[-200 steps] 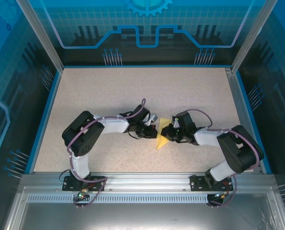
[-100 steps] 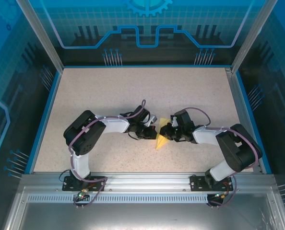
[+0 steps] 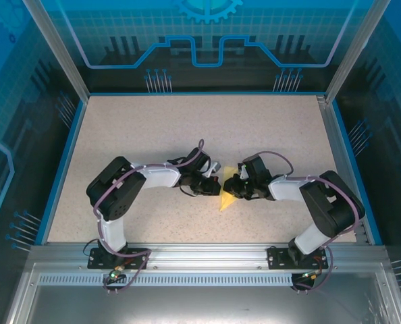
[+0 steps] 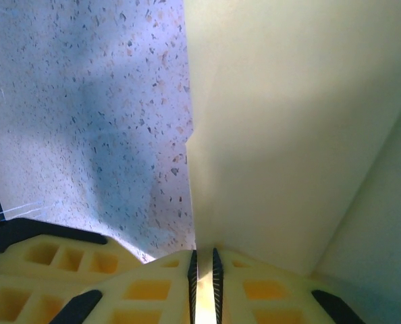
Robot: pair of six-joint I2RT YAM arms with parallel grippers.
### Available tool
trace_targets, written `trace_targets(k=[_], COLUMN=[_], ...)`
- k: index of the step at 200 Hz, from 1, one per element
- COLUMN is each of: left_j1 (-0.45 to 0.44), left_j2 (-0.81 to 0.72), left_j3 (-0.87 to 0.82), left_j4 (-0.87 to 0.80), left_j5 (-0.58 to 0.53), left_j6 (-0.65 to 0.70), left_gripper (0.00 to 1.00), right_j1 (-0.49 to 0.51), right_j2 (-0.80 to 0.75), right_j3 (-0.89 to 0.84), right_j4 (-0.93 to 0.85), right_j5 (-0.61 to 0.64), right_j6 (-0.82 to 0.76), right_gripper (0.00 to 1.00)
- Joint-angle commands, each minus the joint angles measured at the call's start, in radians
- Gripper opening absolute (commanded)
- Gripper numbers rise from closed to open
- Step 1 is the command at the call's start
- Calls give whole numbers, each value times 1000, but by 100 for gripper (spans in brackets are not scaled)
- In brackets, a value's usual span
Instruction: Fold a paper plane with a square sheet of paper (pick it up from the middle)
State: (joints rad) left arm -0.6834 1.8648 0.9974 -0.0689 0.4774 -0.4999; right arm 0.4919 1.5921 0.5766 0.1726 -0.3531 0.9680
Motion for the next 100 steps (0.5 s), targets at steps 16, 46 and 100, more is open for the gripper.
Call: trace_targets(k=[16,46,100], left_j1=[5,-5,-31], left_j2=[-56,-70,-52], left_j3=[-46,-57,-59], left_j4=[22,31,69], left_j5=[36,35,45], left_j6=[-38,-47,-66], left_gripper=[3,7,17], right_j1=[17,19,19], right_j2=[25,28,27], right_j3=[22,20,-4], right_j4=[-18,-13,37], right_j5=[-15,-18,-27], right_j6=[-21,-17,16], right_gripper=[20,23,30])
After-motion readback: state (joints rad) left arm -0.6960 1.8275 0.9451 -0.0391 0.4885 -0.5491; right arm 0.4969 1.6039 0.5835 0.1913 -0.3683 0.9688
